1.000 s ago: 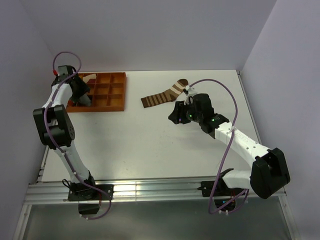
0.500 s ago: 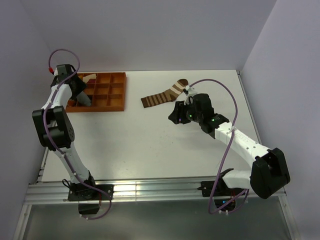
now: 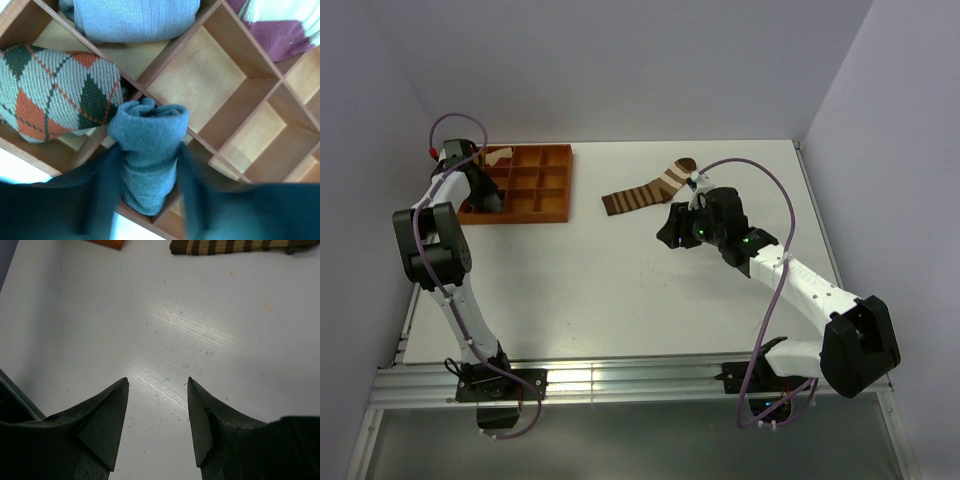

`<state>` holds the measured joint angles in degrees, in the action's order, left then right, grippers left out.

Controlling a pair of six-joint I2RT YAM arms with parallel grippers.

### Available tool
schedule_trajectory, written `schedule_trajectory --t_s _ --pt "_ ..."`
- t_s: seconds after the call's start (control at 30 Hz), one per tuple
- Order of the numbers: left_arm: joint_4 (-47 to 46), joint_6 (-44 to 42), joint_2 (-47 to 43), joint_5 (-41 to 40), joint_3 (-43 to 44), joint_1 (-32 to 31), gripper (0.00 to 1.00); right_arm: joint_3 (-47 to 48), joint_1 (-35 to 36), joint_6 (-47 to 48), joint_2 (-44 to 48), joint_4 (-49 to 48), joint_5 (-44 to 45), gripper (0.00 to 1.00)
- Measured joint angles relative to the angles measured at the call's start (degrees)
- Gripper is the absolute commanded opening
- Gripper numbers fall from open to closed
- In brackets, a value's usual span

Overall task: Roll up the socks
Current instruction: Place the sock in the storage box.

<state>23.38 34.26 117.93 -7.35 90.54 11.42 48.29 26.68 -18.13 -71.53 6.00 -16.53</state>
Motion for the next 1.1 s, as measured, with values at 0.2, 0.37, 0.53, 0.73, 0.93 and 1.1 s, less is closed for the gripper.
schedule_trajectory --t_s 0.2,0.37,0.53,0.73,0.93,1.1 --pt "-0.55 -0.11 0.22 -0.02 -0.33 -0.04 0.03 0.00 0.00 0.00 0.00 0.00 0.00 0.58" --pt "-0.37 -0.44 0.22 0.00 -0.31 -0.15 0.00 0.00 0.00 0.00 -0.11 0.00 0.00 0.58" --pt "1.46 -0.39 1.70 0.42 1.62 -0.13 0.00 0.00 -0.09 0.00 -0.11 0.00 0.02 0.58" --pt "6.19 -0.61 4.70 1.62 6.27 0.09 0.00 0.00 -0.09 0.00 -0.11 -0.02 0.31 0.58" --pt "12.17 -2.16 8.37 3.61 12.33 0.55 0.00 0.00 -0.11 0.00 -0.13 -0.02 0.42 0.58" --pt "16.00 -3.89 10.69 5.27 16.28 0.90 0.00 0.00 -0.11 0.00 -0.13 -0.02 0.44 0.58"
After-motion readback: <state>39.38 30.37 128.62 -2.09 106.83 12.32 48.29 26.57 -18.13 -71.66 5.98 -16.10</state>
